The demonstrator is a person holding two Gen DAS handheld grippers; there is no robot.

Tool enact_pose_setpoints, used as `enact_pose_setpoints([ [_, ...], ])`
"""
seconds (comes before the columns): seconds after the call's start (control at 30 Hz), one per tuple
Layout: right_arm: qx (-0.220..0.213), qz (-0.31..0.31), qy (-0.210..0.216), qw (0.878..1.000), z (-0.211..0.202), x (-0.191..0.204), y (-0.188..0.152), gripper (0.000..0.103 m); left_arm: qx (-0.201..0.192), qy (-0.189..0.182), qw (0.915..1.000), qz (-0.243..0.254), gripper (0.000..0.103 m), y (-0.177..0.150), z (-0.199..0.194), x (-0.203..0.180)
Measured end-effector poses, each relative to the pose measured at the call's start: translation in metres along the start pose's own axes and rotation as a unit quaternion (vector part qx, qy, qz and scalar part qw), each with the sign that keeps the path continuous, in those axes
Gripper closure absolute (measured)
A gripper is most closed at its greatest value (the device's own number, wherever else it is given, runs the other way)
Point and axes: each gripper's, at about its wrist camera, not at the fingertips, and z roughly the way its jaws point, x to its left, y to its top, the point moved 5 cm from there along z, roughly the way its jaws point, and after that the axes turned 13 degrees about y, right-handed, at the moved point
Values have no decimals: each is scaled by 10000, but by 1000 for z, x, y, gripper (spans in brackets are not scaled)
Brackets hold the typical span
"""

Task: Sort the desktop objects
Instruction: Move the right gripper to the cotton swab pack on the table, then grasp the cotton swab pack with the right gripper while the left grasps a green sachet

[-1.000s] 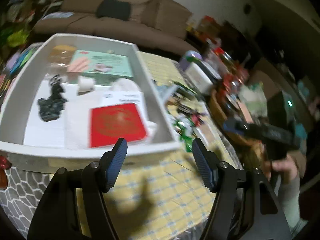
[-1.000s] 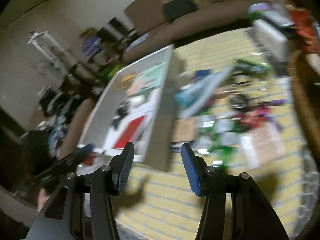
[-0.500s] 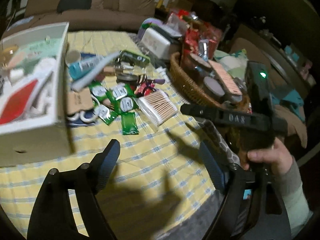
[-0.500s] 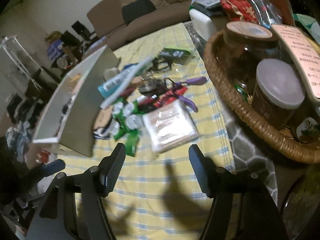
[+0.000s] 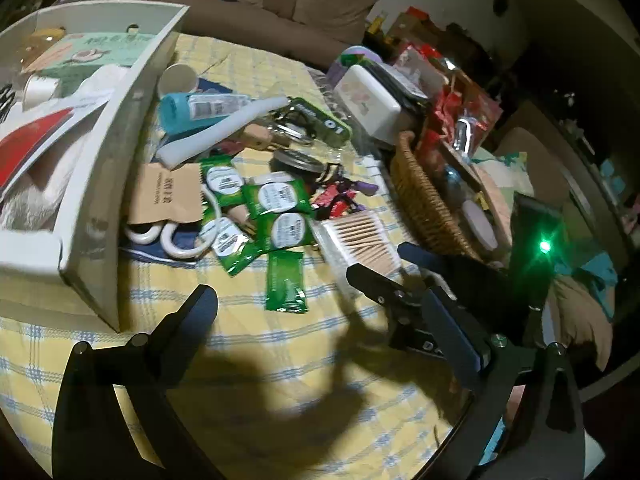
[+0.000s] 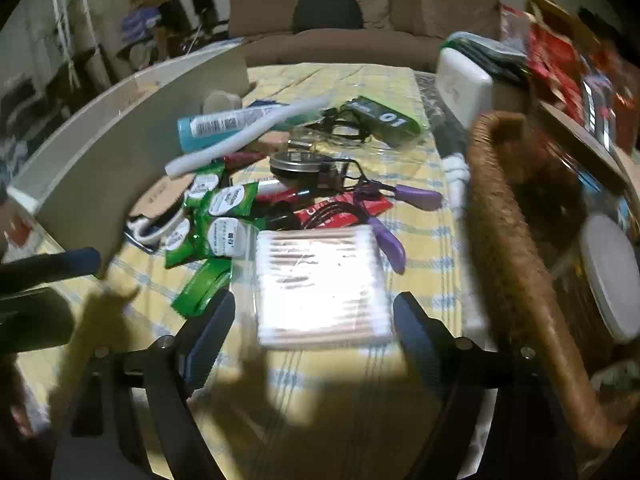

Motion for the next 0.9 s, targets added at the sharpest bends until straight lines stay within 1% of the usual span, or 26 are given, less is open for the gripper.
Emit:
enact_pose_setpoints([
  [0.1,273,-2,-9,9996,15,-5,-4,20,75,71,9999,-5,1,-2,8,6],
  [0.13,226,54,29,9997,13,-7,-5,23,84,94,9999,20,1,-3,10,7],
  [0.17,181,135,81,9997,9,-10,-3,30,75,103,9999,82,1,-5,12,6],
  [0.27,45,610,288,9977,-5,-20,-1,31,17,257,9987,432,1,-8,18,-3],
  [0.33,-59,1043,624,9926,-15,-26,-3,31,-61,412,9967,703,1,-10,22,-11],
  [0.37,-118,1257,726,9893,-21,-29,-3,31,-102,493,9953,827,2,-10,24,-16],
  [0.43,-319,1684,1042,9797,-34,-33,-5,31,-143,691,9920,1049,8,-10,32,-24],
  [0.47,-464,1874,1216,9736,-42,-35,-4,31,-134,779,9903,1138,18,-9,36,-27],
  [0.5,-612,2027,1363,9678,-50,-36,-3,31,-100,850,9890,1209,32,-9,42,-29],
  [0.57,-796,2149,1504,9617,-59,-37,0,31,88,1022,9862,1297,49,-10,57,-31],
  [0.6,-858,2144,1508,9612,-63,-36,1,31,192,1084,9853,1308,52,-12,64,-30],
  [0.67,-889,2093,1472,9626,-65,-33,5,31,60,1185,9833,1383,53,-12,68,-31],
  [0.7,-881,2083,1488,9626,-65,-32,5,31,38,1217,9828,1388,56,-12,69,-32],
  [0.73,-868,2083,1500,9626,-64,-31,6,31,9,1232,9830,1361,66,-11,69,-31],
  [0.77,-850,2073,1508,9629,-63,-29,6,31,15,1264,9835,1293,78,-10,69,-29],
  [0.83,-800,2036,1507,9641,-60,-27,7,31,32,1123,9881,1048,80,-8,67,-22],
  [0.9,-789,2029,1539,9638,-59,-26,6,31,35,1086,9896,944,83,-9,62,-16],
])
